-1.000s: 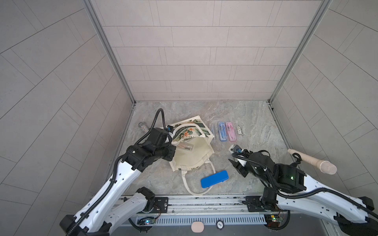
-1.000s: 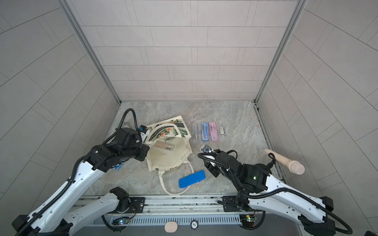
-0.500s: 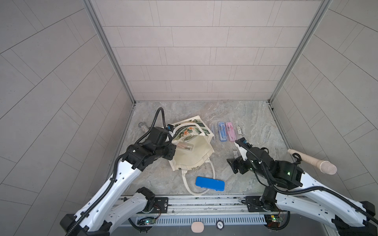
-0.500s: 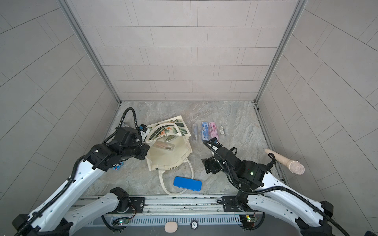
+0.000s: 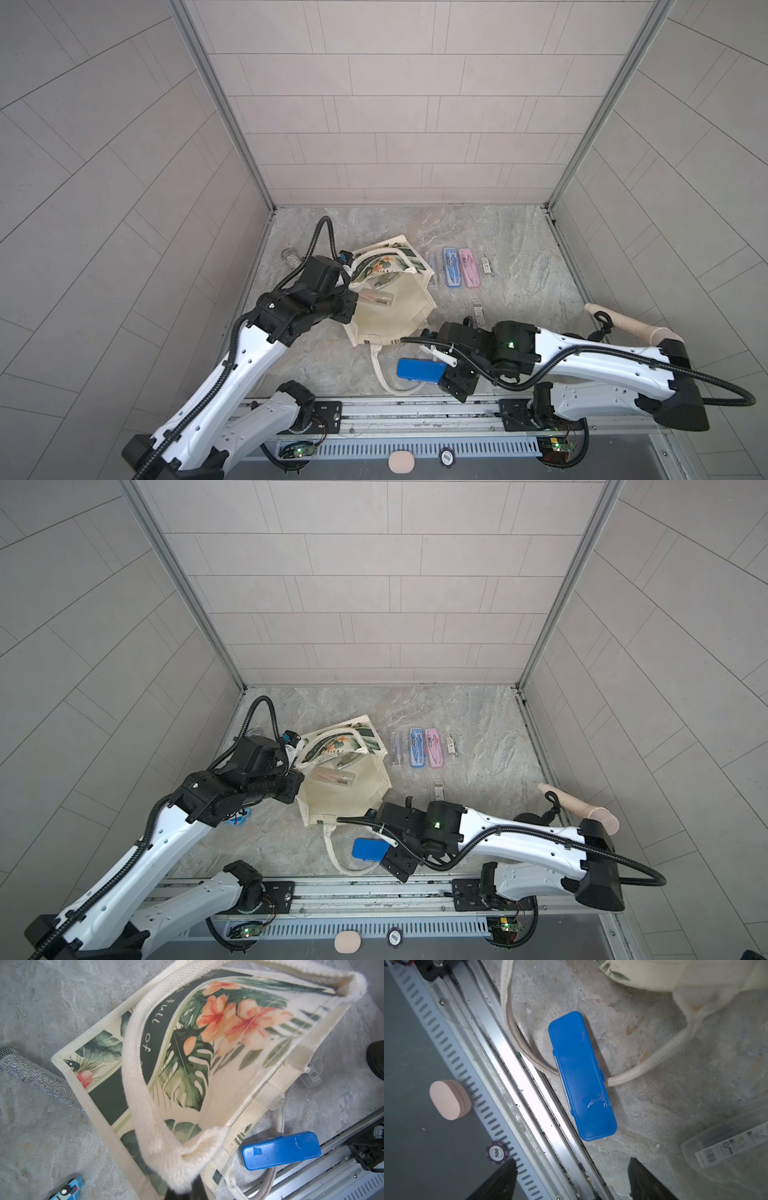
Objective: Take out the compass set from the canvas bag
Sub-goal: Pick up the compass set at the center of the board, then place the compass set at the center of the board.
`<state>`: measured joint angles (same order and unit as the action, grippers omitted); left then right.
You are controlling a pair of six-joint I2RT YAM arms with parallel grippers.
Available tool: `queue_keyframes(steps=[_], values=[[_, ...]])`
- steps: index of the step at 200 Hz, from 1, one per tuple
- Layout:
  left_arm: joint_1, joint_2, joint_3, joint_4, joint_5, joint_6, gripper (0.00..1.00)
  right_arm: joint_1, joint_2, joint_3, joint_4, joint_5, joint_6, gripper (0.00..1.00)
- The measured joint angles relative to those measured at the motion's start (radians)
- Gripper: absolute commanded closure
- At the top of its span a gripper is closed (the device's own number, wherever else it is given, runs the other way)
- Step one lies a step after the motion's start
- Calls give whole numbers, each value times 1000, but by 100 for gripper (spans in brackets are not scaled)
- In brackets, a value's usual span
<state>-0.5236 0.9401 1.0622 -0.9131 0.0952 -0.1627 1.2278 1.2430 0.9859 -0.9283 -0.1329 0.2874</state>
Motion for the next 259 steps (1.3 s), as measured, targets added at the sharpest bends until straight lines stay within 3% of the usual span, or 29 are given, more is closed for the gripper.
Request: queue_keyframes(steps=[59,110,147,201,259], values=[[0,18,17,-14,31,6,100,16,358,81,39,48,-166,5],[0,21,21,-19,42,6,100,16,470,95,59,63,-233,25],[0,19,20,-19,43,6,100,16,457,92,72,88,-226,53],[0,19,26,-19,43,6,100,18,232,57,73,121,-195,55],[0,19,27,-18,44,6,100,-10,-359,-66,71,233,-3,56]])
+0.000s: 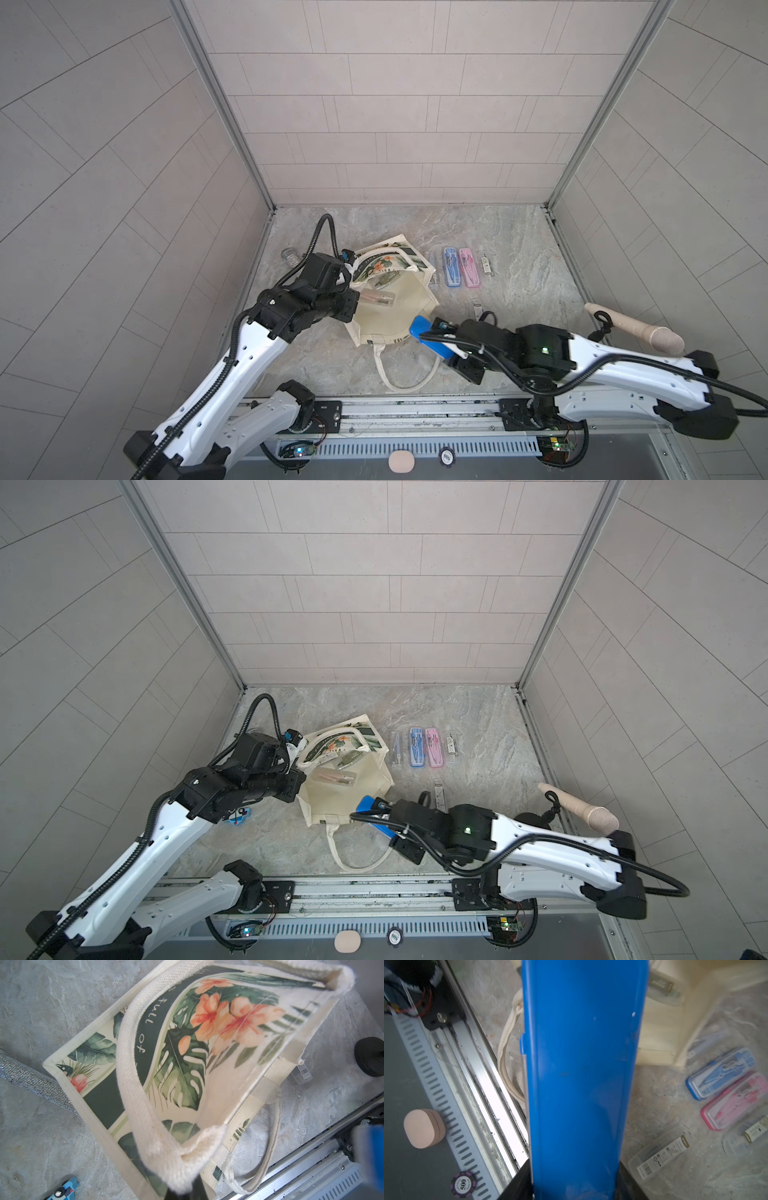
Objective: Take out the compass set from the canvas bag
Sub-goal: Place the compass set at the center of the board.
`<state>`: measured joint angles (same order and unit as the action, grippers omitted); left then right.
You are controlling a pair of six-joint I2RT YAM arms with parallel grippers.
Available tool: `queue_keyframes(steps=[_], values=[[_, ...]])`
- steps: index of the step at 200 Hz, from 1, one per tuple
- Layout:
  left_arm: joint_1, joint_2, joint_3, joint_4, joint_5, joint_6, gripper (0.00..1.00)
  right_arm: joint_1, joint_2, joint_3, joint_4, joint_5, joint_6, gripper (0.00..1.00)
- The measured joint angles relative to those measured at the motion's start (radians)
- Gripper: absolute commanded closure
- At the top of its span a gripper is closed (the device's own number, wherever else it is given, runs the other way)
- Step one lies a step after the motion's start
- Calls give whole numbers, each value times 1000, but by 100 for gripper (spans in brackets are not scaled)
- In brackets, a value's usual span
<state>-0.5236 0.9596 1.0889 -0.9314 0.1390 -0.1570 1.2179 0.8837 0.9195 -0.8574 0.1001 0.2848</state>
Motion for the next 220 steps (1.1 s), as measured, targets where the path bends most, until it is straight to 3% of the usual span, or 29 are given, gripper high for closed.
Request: queue_keyframes(steps=[22,34,53,70,103,140,177,196,220], values=[[0,0,0,1,3,-1,100,-134,-198,-71,-11,16,106,57],[0,0,0,1,5,-2,100,-277,-255,-103,-15,-19,161,58],[0,0,0,1,9,-3,100,-522,-230,-176,26,-158,222,59],[0,0,0,1,11,-2,100,-631,-140,-246,93,-280,272,57],[0,-3,0,0,11,-2,100,-648,82,-264,201,-397,338,53],[0,-9,0,1,11,-2,100,-636,315,-185,262,-401,387,48],[0,-22,-1,0,14,-3,100,-631,379,-174,288,-352,420,42],[0,-31,-1,-1,15,-3,100,-631,383,-172,288,-320,429,27],[0,-39,-4,-1,16,-3,100,-631,389,-166,282,-295,434,26]])
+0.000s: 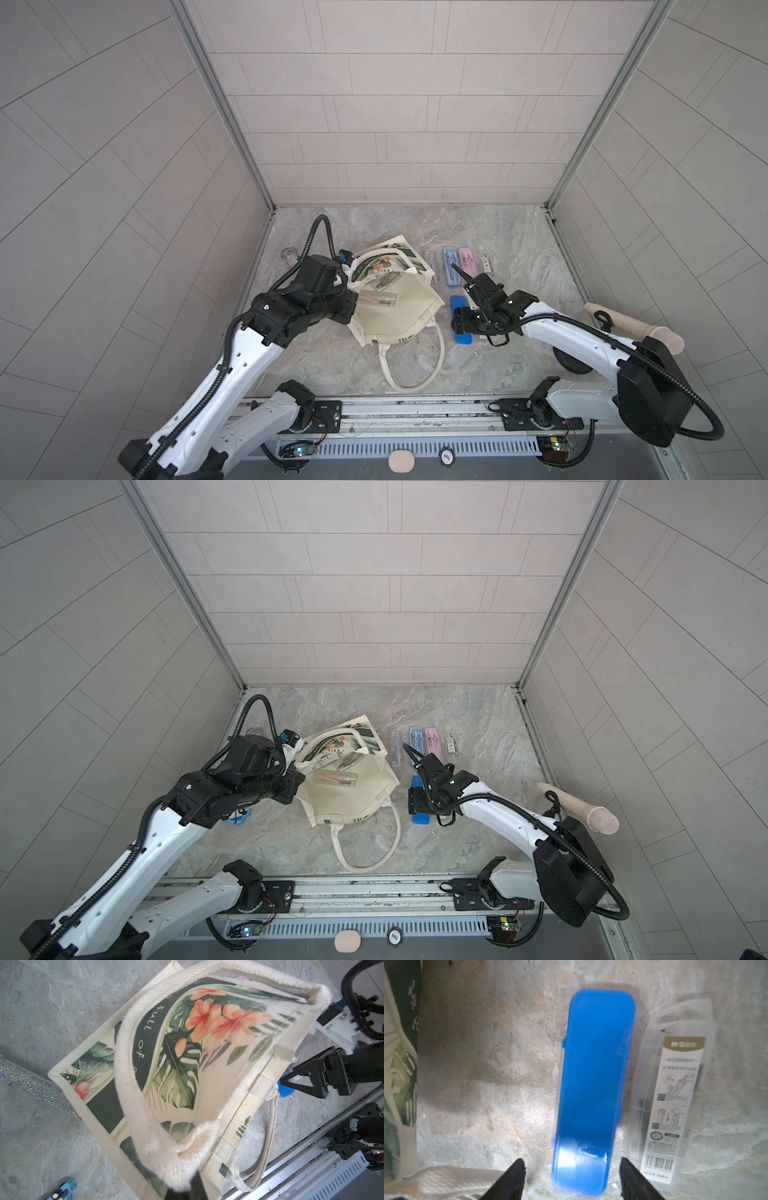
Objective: Take out the compass set from the canvas bag
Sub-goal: Place the compass set at the center of the board.
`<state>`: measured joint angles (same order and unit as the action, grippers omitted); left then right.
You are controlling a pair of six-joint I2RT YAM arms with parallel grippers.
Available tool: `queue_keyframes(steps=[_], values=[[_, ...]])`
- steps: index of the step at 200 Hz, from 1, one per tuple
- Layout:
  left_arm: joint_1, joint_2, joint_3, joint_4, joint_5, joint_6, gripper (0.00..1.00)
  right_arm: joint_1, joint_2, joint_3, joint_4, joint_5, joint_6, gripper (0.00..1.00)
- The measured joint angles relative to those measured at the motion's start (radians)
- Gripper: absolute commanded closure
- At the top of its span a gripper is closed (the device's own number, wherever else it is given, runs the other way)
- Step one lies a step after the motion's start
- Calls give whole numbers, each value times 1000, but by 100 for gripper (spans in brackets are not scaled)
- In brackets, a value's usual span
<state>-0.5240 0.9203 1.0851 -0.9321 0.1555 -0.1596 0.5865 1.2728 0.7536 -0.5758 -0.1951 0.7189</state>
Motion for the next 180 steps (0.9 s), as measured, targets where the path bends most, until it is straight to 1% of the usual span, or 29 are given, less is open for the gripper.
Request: queue_keyframes(steps=[18,37,55,69,90,109,123,140,150,163,180], values=[[0,-2,-4,0,2,0,100,0,6,10,-8,13,-2,26],[0,-6,-8,1,3,0,100,0,5,32,-33,27,-10,29],[0,-14,-10,0,2,0,100,11,-16,74,-64,47,-43,30],[0,-18,-12,0,2,2,100,45,-67,113,-81,66,-87,33],[0,-18,-12,-1,2,3,100,144,-175,179,-81,102,-175,35],[0,-18,-13,-1,2,4,100,278,-261,231,-54,134,-283,36],[0,-18,-13,-1,2,4,100,396,-290,257,-16,158,-382,37],[0,-17,-13,-1,2,4,100,562,-282,270,55,181,-565,35],[0,-17,-12,-1,2,4,100,635,-255,270,86,190,-682,34],[0,-17,-13,-1,2,4,100,681,-194,274,112,213,-812,31],[0,-17,-12,-1,2,4,100,673,-78,285,147,270,-936,30]])
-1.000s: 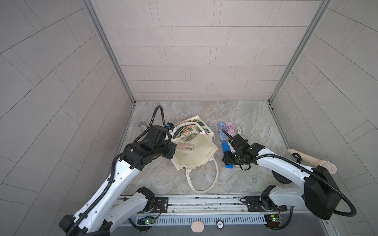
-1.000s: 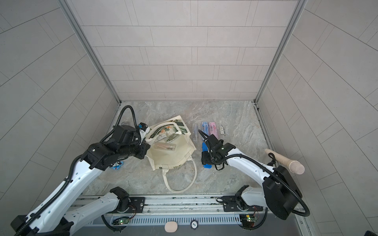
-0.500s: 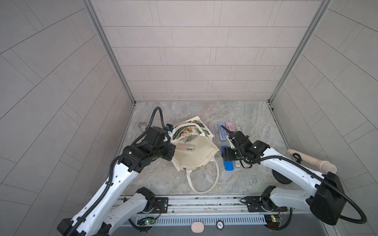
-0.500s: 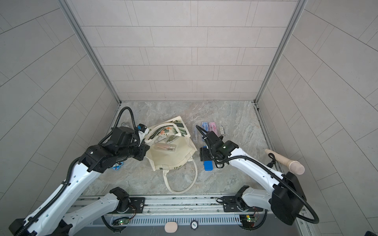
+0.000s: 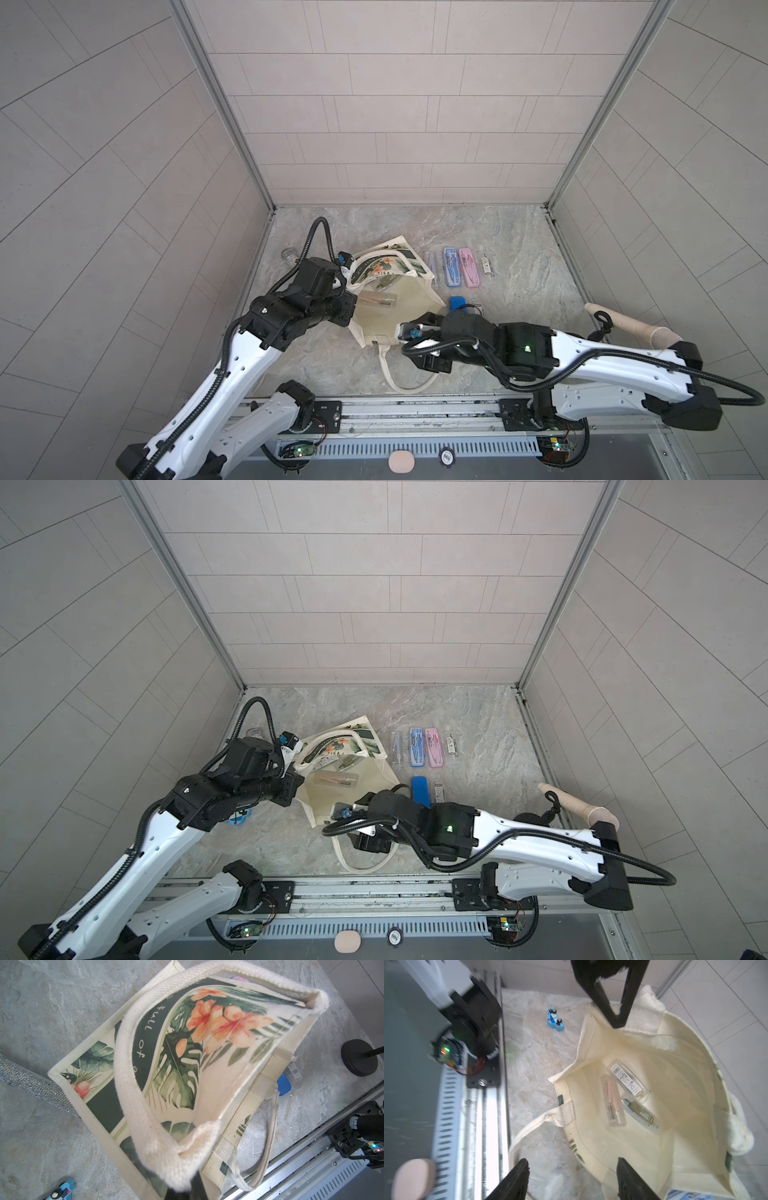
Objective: Take out the compass set from the canvas bag
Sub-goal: Place the compass set at the center of the board, then adjust the canvas bag at the center of the board.
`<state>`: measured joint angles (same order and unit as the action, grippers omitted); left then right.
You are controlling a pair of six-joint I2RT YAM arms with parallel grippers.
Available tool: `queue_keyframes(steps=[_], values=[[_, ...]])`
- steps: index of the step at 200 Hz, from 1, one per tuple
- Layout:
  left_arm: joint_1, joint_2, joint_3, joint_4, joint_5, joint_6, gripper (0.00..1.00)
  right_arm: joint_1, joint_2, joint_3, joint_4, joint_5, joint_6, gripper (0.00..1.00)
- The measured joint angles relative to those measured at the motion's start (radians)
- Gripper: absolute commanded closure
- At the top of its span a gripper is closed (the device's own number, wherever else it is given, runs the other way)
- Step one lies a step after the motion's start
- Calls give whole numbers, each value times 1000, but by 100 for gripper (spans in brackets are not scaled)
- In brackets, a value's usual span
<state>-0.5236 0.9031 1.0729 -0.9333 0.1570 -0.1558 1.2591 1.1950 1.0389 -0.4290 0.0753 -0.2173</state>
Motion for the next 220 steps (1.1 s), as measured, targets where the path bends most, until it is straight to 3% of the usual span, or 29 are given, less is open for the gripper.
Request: queue_keyframes(steps=[46,83,106,147,220], values=[[0,8,2,-3,0,3,100,-179,316,116,63,2,-171,32],[0,9,4,-4,4,18,100,-309,484,154,113,-126,-200,34],[0,17,26,-13,-2,24,100,-365,573,173,153,-222,-168,33],[2,24,52,-44,-10,38,100,-383,712,267,215,-295,-80,20],[6,29,52,-77,-43,63,100,-399,796,286,350,-299,135,19]])
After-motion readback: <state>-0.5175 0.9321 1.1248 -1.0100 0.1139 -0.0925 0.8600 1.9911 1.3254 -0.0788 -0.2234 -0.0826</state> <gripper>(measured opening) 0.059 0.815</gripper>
